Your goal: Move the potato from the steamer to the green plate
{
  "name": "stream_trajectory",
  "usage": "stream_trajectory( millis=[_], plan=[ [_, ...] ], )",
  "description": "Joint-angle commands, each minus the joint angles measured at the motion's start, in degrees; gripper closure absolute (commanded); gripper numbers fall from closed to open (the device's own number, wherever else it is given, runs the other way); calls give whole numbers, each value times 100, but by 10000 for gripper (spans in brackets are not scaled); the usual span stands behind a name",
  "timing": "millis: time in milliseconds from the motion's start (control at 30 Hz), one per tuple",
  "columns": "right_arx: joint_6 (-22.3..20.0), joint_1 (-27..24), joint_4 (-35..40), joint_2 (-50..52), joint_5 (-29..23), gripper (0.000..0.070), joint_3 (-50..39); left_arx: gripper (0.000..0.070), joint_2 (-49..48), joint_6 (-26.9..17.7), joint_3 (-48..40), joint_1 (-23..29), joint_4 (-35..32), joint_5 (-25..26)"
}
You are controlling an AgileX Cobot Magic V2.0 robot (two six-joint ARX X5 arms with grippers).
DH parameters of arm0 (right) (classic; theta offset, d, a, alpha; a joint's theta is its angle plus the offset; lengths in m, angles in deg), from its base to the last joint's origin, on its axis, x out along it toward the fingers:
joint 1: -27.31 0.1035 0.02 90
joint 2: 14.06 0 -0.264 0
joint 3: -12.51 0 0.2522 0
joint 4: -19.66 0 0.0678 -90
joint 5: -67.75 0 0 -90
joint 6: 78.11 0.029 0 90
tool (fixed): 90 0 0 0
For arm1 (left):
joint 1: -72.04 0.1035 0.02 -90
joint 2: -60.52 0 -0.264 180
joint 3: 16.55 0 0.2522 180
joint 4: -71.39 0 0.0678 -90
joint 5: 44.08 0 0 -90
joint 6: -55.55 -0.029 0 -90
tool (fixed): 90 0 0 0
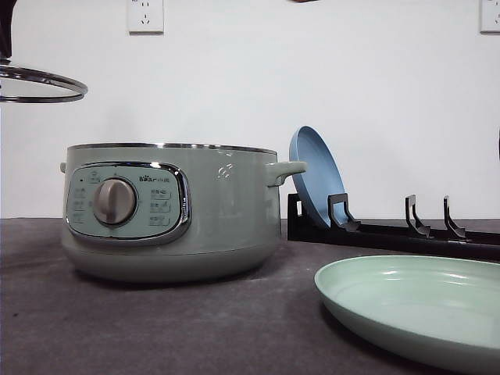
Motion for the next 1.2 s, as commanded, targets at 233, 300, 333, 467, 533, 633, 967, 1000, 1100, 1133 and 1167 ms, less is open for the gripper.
stream_trajectory(
  millis=[233,300,333,467,533,633,967,1000,1100,1133,1167],
  plan=[
    [531,-197,910,1950,-10,460,-2483,700,-83,-69,245,-4,-178,22],
    [740,-203,1273,2338,-19,460,-3092,700,-83,-68,245,-28,-181,22],
    [871,-204,1480,2521,-32,460,-3399,700,-83,-68,245,-42,-184,23],
    [1450,-204,2313,3112,-50,460,-4601,700,-83,-70,245,-79,-217,24],
    [1692,-204,2661,3280,-51,460,-5149,700,-83,-70,245,-79,-220,24],
    [2008,-206,3132,3367,-72,460,-5893,700,-83,-68,245,-81,-221,24],
    [2803,-204,4771,3286,-375,460,-7416,700,-83,-50,245,-79,-228,62],
    [2801,-204,4802,3286,-403,460,-7449,700,-83,-50,245,-79,-232,108],
    [2797,-205,4822,3286,-507,460,-7468,700,-83,-50,245,-79,-246,198],
    [2789,-206,4830,3286,-540,460,-7468,700,-83,-50,244,-79,-248,199],
    [2775,-206,4841,3286,-570,460,-7468,700,-83,-50,243,-81,-249,199]
  ],
)
